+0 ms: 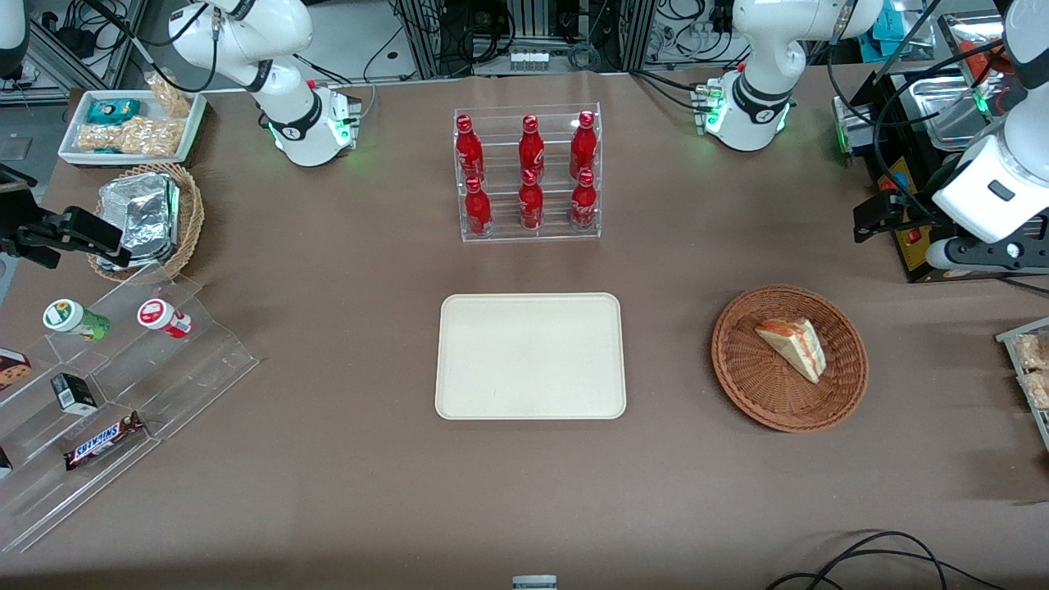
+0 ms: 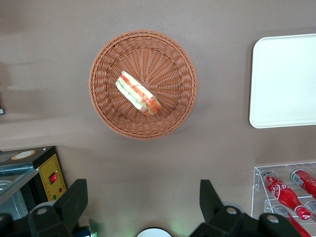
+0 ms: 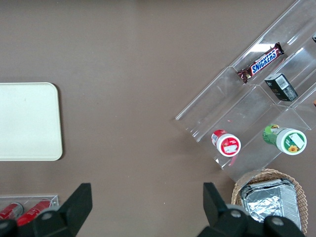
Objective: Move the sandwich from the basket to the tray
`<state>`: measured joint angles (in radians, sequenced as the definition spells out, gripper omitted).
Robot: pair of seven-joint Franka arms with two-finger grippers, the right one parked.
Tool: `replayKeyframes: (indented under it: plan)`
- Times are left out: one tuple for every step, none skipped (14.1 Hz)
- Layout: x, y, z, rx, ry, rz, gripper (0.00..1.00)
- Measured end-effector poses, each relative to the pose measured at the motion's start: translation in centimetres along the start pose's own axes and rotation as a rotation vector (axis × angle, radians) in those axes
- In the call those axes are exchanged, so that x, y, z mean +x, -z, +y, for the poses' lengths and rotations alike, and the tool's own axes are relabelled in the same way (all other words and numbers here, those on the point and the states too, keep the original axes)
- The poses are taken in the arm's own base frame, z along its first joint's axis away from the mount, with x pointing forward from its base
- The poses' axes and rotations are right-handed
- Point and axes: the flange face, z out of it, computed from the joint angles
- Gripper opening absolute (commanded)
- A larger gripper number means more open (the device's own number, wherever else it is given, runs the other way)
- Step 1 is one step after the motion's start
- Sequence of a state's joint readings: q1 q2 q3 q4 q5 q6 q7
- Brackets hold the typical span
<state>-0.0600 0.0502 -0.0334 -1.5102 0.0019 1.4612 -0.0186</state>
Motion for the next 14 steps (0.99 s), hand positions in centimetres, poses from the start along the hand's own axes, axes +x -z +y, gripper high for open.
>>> replayKeyframes:
  plan:
    - [0.0,0.1,0.0,0.000,0.000,0.002,1.00]
    - [0.0,0.1,0.0,0.000,0.000,0.003,1.00]
    - [0.0,0.2,0.0,0.000,0.000,0.004,1.00]
    - [0.0,0.2,0.0,0.000,0.000,0.005,1.00]
    - [0.0,0.2,0.0,0.000,0.000,0.004,1.00]
    - [0.0,0.2,0.0,0.000,0.000,0.003,1.00]
    - [0.0,0.1,0.0,0.000,0.000,0.001,1.00]
    - [0.1,0.0,0.0,0.000,0.000,-0.002,1.00]
    - [0.2,-0.1,0.0,0.000,0.000,-0.004,1.00]
    - [0.2,-0.2,0.0,0.000,0.000,-0.007,1.00]
    - [0.3,-0.4,0.0,0.000,0.001,-0.009,1.00]
    - [0.4,-0.5,-0.1,-0.001,0.003,-0.012,1.00]
    - [0.5,-0.7,-0.2,-0.001,0.005,-0.016,1.00]
    - [0.7,-1.0,-0.3,-0.001,0.008,-0.022,1.00]
